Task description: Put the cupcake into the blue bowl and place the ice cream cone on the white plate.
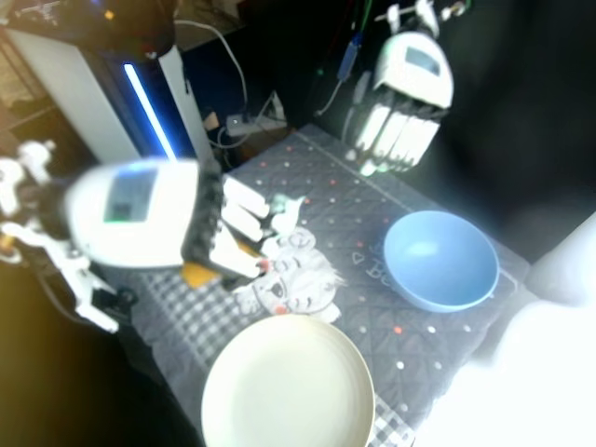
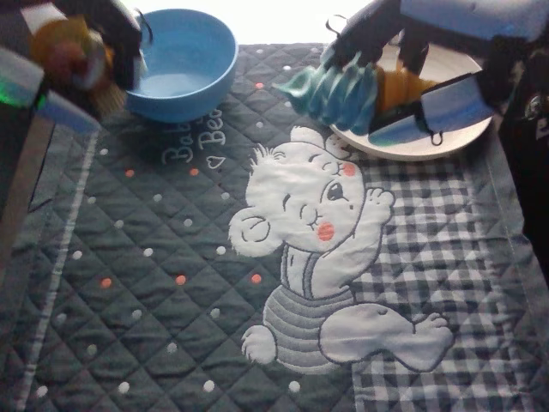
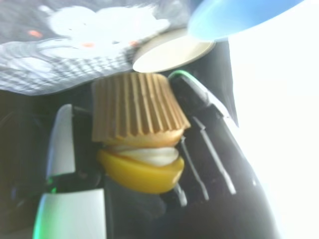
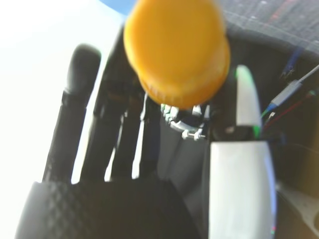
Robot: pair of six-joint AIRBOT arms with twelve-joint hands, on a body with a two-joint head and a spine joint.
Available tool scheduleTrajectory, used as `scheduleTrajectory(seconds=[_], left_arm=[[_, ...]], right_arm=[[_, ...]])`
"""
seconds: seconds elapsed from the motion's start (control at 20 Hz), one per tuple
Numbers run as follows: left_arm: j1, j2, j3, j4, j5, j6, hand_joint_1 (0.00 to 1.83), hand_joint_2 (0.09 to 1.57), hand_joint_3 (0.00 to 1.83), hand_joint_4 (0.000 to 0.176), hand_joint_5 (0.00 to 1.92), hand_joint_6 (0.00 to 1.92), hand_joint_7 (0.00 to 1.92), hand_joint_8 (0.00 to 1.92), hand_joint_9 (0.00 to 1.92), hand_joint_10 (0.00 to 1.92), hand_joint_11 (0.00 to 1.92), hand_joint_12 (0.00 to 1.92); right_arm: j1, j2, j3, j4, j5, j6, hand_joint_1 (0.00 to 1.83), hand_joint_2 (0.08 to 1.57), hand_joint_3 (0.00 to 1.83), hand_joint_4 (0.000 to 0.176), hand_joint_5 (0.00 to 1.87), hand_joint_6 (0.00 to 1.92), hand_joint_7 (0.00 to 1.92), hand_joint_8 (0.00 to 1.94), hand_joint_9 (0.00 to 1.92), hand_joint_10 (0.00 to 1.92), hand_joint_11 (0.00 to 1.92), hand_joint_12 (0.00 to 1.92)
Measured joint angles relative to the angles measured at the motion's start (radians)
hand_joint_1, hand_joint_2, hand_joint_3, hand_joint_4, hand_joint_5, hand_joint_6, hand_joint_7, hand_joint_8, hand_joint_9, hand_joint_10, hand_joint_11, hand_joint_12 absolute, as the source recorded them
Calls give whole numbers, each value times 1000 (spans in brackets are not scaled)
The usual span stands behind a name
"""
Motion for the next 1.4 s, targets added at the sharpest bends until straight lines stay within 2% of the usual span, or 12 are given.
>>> scheduleTrajectory(seconds=[0.15,0.25,0.35,0.5,0.55,0.6,0.65,0.7,0.95,1.05,1.15,1.4], left_arm=[[-32,-52,52,9,44,-7,1390,1064,1,0,978,995,1108,692,1043,956,832,896],[-39,-98,98,10,65,-22,1389,1070,1,0,942,1095,1090,669,1076,898,934,829],[-40,-134,138,10,81,-30,1398,1044,0,0,967,965,1211,383,1177,863,1103,779],[-42,-183,188,10,118,-34,1401,1016,0,0,1048,769,1370,124,1208,886,1101,865],[-44,-199,204,8,131,-34,1308,1001,3,0,1124,695,1448,134,1278,632,1094,1018],[-47,-208,216,4,142,-35,1382,1013,0,0,1072,742,1423,46,1207,890,1073,1082],[-52,-220,229,-1,157,-37,1398,1026,0,0,1038,777,1395,26,1175,923,1048,1002],[-52,-230,240,-1,164,-37,1400,1029,0,0,1031,838,1376,20,1166,914,1044,944],[-64,-271,277,6,227,-39,1399,1033,2,0,1028,878,1356,18,1158,917,1067,975],[-66,-295,295,13,243,-40,1402,1022,0,0,1041,876,1270,281,1213,746,1070,751],[-76,-317,305,58,254,-73,1400,1032,0,0,1010,903,1194,474,1196,771,1033,752],[-80,-329,308,76,260,-78,1400,1032,1,0,1049,780,1232,389,1140,936,986,872]], right_arm=[[8,-18,36,16,-40,-1,1260,1068,0,0,977,924,1203,686,1440,42,1056,1007],[10,-21,54,31,-46,-2,1289,1056,0,0,1052,666,1190,831,1476,55,1089,1004],[10,-26,74,32,-65,-1,1290,1065,1,0,1008,714,1186,848,1486,55,1117,945],[10,-42,113,59,-86,-2,1291,1065,0,0,1007,716,1194,833,1485,41,1135,895],[10,-51,124,65,-96,-2,1293,1060,0,0,1022,685,1204,820,1497,41,1149,887],[10,-60,132,66,-103,-2,1296,1048,0,0,1040,683,1238,742,1491,33,1148,874],[10,-77,147,65,-116,-1,1289,1044,0,0,1016,803,1285,594,1485,22,1170,826],[10,-85,156,65,-124,-1,1294,1047,2,0,1008,777,1268,658,1509,25,1200,813],[15,-128,209,75,-161,-2,1295,1043,0,0,1038,732,1267,664,1501,13,1198,797],[15,-137,224,76,-170,-1,1294,1050,1,0,1017,767,1244,707,1501,9,1184,819],[15,-146,237,80,-182,-2,1289,1054,1,0,995,825,1249,677,1495,6,1187,822],[15,-155,248,173,-194,-88,1278,1074,1,0,960,878,1188,791,1478,3,1165,863]])
